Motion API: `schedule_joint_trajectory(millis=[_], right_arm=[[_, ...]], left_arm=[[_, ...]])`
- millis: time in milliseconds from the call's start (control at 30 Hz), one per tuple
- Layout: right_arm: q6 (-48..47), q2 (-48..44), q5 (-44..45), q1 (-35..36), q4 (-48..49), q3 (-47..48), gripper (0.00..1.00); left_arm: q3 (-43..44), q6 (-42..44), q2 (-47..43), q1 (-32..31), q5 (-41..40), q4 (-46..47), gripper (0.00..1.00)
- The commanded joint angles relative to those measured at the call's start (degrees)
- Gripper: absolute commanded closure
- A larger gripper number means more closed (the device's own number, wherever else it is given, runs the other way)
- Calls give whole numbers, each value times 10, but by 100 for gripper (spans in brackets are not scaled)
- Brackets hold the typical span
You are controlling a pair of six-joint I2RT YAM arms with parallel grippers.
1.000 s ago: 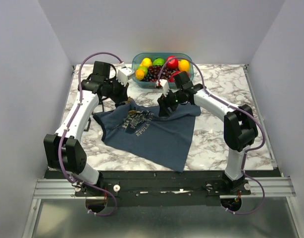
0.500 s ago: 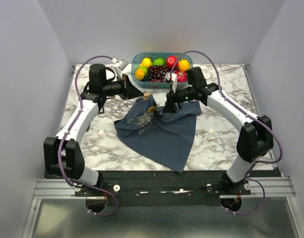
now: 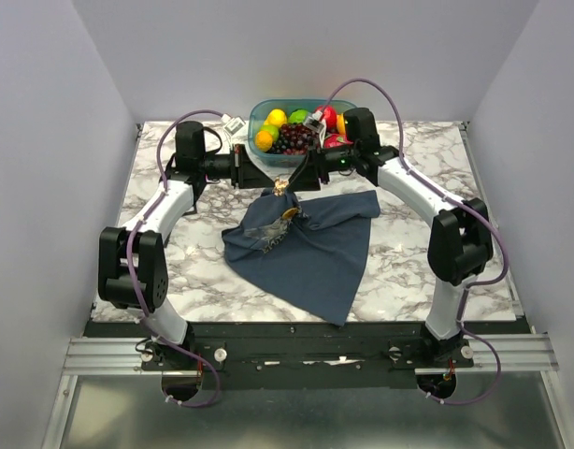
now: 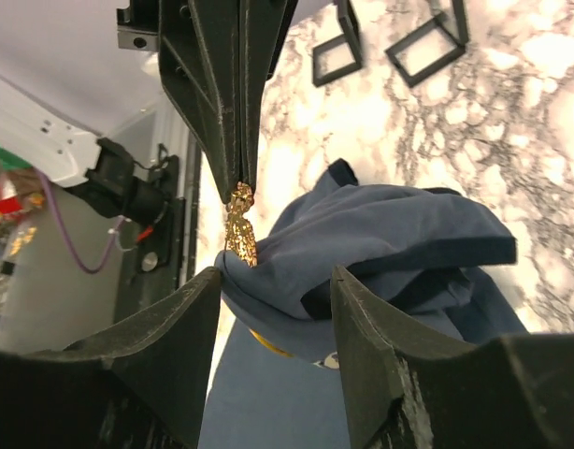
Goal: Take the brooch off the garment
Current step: Pass from the left arm to the right
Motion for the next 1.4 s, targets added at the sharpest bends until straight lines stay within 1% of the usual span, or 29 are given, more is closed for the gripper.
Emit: schedule_joint_trajectory(millis=[0, 200, 367, 567, 733, 900, 1033, 1100, 1133, 1200, 1233, 1300, 1333, 1367], right_arm=[[47, 7, -56, -3, 49, 28, 43], [78, 22, -69, -4, 66, 47, 48], [101, 35, -85, -4, 74, 58, 57], [109, 47, -107, -4, 73, 59, 57], [107, 49, -96, -4, 68, 53, 58], [111, 58, -93, -4, 66, 59, 67], [115, 62, -100, -4, 64, 61, 67], [115, 64, -99, -4, 63, 63, 69], [115, 65, -100, -3, 62, 64, 73], [115, 69, -101, -3, 58, 67, 79], [116, 69, -103, -2, 58, 67, 87], [116, 71, -104, -3, 58, 67, 98], [116, 68, -85, -2, 58, 64, 100], [117, 63, -70, -3, 59, 61, 100]], left_arm=[[37, 30, 10, 2, 52, -19, 100], [43, 49, 20, 2, 57, -40, 100], [61, 75, 29, 2, 58, -70, 100], [71, 78, 33, 2, 58, -74, 100], [67, 77, 32, 2, 59, -75, 100], [66, 77, 30, 2, 63, -78, 100], [67, 79, 30, 2, 63, -78, 100], [66, 80, 31, 2, 61, -77, 100], [65, 79, 30, 2, 60, -75, 100], [64, 80, 29, 1, 58, -73, 100], [64, 79, 29, 1, 57, -72, 100], [64, 79, 30, 0, 48, -71, 100], [63, 79, 30, -1, 36, -74, 100], [63, 78, 30, -1, 24, -79, 95]])
